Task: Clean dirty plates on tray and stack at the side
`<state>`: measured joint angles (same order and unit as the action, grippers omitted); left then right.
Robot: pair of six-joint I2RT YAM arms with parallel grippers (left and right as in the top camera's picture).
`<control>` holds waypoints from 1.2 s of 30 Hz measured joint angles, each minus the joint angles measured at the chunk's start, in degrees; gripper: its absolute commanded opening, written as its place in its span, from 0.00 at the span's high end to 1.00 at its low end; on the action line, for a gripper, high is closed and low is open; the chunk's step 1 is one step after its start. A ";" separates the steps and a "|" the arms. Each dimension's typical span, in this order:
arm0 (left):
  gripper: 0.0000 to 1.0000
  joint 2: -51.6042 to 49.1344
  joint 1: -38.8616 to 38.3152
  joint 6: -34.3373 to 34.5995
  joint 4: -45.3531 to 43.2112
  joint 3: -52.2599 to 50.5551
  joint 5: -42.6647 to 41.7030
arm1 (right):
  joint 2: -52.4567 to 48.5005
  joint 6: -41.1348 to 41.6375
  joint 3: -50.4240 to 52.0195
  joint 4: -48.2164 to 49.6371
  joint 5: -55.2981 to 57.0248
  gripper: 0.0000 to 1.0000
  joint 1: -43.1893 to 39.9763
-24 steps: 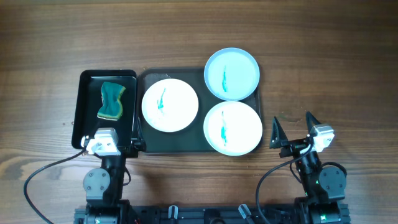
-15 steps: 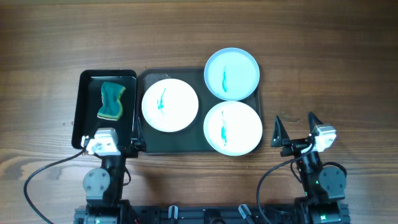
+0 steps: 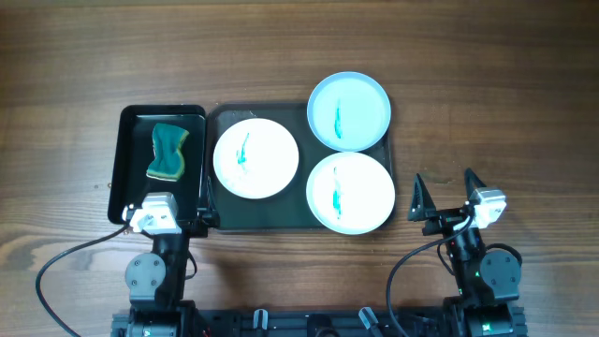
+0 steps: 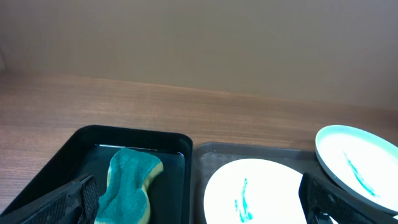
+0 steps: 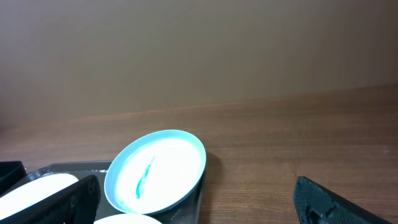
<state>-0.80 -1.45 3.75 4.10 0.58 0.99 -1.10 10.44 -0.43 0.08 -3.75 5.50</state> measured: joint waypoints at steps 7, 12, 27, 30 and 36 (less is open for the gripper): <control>0.00 0.00 0.00 0.00 0.00 0.00 0.00 | 0.00 0.00 0.00 0.00 0.00 0.00 0.00; 0.00 0.00 0.00 0.00 0.00 0.00 0.00 | 0.00 0.00 0.00 0.00 0.00 0.00 0.00; 0.00 0.00 0.00 -0.02 0.00 0.00 0.00 | 0.00 -0.02 0.00 0.02 2.43 0.00 0.00; 0.00 0.00 0.00 0.00 0.00 0.00 0.02 | 0.00 -0.04 0.00 0.02 2.78 0.00 0.00; 0.00 0.00 0.00 0.00 0.00 0.00 0.02 | 0.00 -0.02 0.00 0.02 2.80 0.00 0.00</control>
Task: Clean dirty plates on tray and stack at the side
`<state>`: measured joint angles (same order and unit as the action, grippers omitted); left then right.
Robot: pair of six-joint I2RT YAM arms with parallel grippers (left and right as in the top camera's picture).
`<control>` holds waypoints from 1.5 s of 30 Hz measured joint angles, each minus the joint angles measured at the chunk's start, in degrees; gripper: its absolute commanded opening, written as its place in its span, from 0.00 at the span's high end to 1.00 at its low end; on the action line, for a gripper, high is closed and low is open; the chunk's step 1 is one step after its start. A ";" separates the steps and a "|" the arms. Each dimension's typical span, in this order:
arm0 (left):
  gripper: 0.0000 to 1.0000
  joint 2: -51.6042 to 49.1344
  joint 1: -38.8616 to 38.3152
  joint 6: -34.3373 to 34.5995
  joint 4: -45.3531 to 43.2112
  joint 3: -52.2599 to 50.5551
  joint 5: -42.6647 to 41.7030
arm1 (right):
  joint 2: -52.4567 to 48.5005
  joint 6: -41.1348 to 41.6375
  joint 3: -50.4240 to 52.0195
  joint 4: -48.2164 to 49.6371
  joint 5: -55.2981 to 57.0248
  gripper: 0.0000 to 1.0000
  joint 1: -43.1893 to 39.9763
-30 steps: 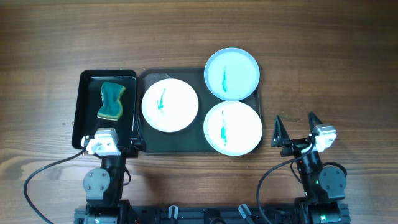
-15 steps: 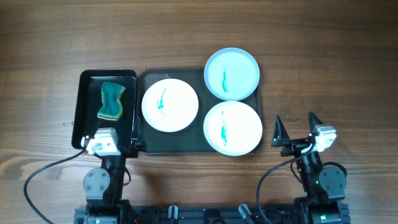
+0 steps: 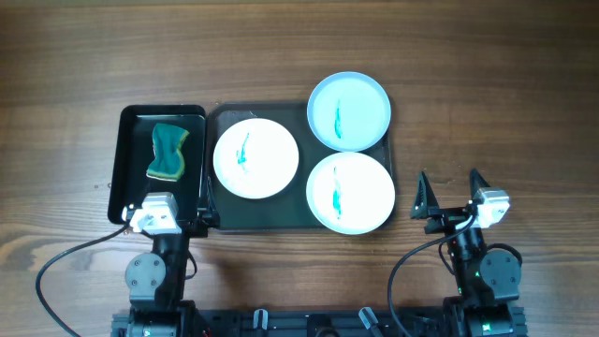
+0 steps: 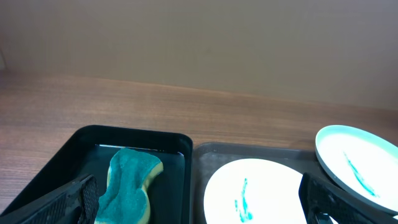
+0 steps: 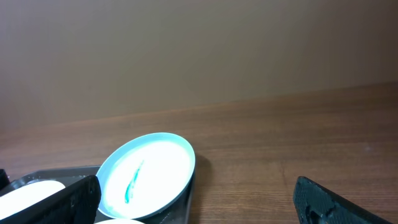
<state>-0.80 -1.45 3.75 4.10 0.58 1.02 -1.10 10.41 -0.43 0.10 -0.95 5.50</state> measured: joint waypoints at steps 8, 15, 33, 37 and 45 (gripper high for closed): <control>0.00 0.00 0.00 0.00 -0.09 0.00 -0.04 | 0.00 0.00 0.00 0.00 0.00 0.00 0.00; 0.00 0.00 0.00 0.00 -0.46 0.02 -1.01 | 0.00 0.85 0.00 0.00 -1.70 0.00 0.00; 0.00 -19.10 0.00 0.00 22.77 29.83 -3.96 | -13.64 -4.50 -20.04 -14.34 -7.34 0.00 0.00; 0.00 -29.24 0.00 0.00 32.11 42.36 -3.96 | -23.26 -4.76 -30.18 -20.50 -8.50 0.00 0.00; 0.00 -56.19 0.00 0.48 56.85 69.68 -4.00 | -51.23 -5.55 -56.50 -46.27 -14.14 0.00 0.00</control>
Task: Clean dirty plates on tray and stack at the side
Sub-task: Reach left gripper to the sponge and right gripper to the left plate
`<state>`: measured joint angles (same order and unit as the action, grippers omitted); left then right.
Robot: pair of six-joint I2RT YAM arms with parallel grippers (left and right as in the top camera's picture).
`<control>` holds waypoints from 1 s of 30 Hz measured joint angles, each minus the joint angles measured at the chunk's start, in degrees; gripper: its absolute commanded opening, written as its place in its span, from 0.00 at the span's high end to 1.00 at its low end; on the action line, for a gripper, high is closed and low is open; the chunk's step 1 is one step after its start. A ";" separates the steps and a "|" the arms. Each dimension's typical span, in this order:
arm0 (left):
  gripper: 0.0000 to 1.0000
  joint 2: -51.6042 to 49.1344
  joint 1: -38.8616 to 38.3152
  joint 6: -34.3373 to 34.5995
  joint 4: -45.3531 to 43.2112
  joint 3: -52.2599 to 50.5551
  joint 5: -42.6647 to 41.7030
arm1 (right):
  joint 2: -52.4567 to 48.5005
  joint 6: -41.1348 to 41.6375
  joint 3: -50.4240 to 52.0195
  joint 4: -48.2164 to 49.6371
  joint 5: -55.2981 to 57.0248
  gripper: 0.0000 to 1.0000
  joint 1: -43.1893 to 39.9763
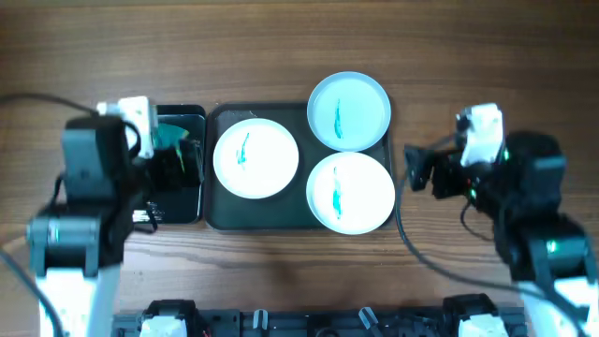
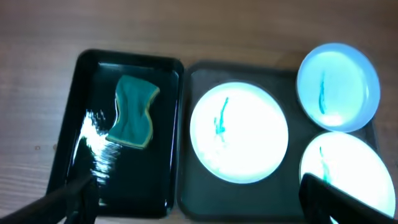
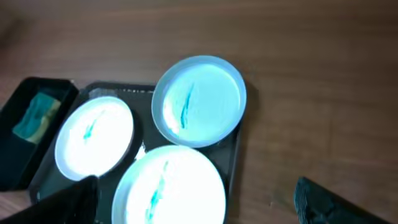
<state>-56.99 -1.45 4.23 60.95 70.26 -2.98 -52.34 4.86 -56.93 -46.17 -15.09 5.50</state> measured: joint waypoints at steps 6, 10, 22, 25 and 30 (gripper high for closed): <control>0.00 -16.61 0.00 0.46 5.97 10.51 -2.05 | -14.34 1.25 -10.01 -5.09 -2.75 0.05 0.00; 0.00 -22.25 0.00 0.66 5.79 10.49 -4.28 | -21.44 2.86 -10.03 -3.21 -7.82 0.18 0.22; 0.00 -26.67 0.09 6.23 4.59 10.49 2.54 | -45.42 15.47 -15.72 4.94 -10.10 0.40 17.59; 0.00 -26.71 1.20 8.50 4.35 10.49 5.86 | -51.15 17.70 -19.50 6.95 -8.66 0.52 21.40; 0.00 -27.65 4.37 9.88 4.15 10.51 8.22 | -57.94 21.46 -21.29 11.17 -5.66 0.65 25.99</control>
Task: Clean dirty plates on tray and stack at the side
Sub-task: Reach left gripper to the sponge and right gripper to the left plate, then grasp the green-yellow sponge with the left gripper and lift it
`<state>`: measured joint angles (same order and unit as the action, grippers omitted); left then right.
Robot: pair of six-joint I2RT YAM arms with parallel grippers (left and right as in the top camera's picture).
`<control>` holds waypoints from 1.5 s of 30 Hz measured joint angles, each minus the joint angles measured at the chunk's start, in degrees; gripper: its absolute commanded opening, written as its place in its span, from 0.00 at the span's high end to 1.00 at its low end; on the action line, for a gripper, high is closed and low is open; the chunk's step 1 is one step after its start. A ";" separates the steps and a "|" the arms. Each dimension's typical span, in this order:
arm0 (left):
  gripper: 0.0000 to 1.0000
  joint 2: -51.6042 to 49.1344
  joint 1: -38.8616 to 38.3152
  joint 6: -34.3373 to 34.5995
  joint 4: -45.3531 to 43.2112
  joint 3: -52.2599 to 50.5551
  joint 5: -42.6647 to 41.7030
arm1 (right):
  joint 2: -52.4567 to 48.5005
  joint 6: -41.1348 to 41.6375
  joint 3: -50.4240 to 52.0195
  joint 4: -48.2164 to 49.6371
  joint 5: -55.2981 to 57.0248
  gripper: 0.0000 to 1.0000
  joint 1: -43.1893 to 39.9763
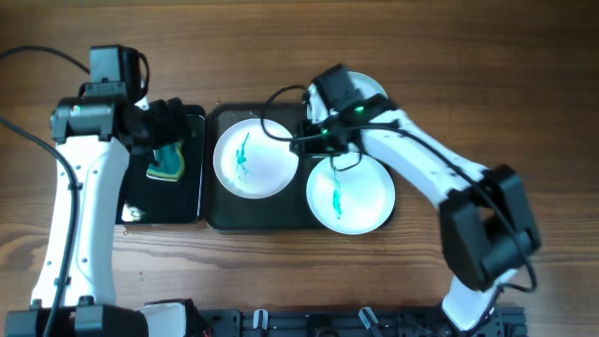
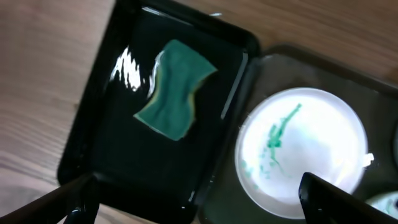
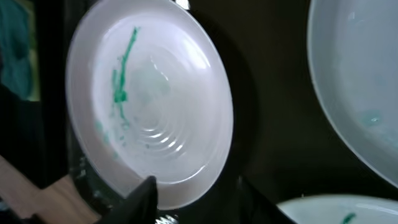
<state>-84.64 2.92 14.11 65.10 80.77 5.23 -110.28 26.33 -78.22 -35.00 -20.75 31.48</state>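
Three dirty plates with green smears lie on the dark tray (image 1: 225, 213). A white plate (image 1: 251, 159) sits at the left, another white plate (image 1: 351, 195) at the front right, and a light-blue plate (image 1: 372, 89) at the back right is mostly hidden under my right arm. My right gripper (image 1: 301, 140) is open, its jaws standing either side of the left plate's (image 3: 149, 118) right rim. The green sponge (image 2: 176, 89) lies in the small black tray (image 1: 182, 198). My left gripper (image 1: 173, 131) hangs open above that sponge (image 1: 167, 161).
Bare wooden table (image 1: 487, 75) surrounds both trays. My right arm (image 1: 421, 164) stretches diagonally across the back-right part of the dark tray. A cable (image 1: 28, 140) runs along the left arm.
My right gripper was right of the dark tray; now it is down at the left plate's right rim, jaws narrower. My left gripper has shifted farther back over the sponge tray.
Both grippers rested open at the table's near edge, left by the sponge tray, right beside the dark tray. Then both were raised, looking down on the trays. Now the right is at the left plate and the left over the sponge.
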 measured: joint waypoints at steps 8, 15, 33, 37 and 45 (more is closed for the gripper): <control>0.01 -4.74 2.62 0.22 -0.07 -0.02 0.98 | -6.34 2.21 0.00 2.14 6.23 0.70 2.73; 0.02 -9.07 2.62 0.20 -0.90 0.00 0.98 | -8.17 4.46 0.00 3.82 7.54 0.91 3.34; 0.35 -21.03 2.62 -10.54 -8.70 0.00 2.43 | -8.72 5.35 -0.37 4.52 7.54 0.95 3.89; 0.42 -24.65 2.67 -12.07 -11.08 0.00 2.45 | -8.72 5.35 -0.37 4.44 7.54 0.95 3.89; 0.96 -31.71 2.73 -15.45 -11.82 0.00 3.06 | -8.72 5.33 -0.37 4.24 7.54 0.95 3.89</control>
<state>-116.36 5.65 -1.34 53.28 80.77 8.29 -119.00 31.66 -78.59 -30.76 -13.21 35.38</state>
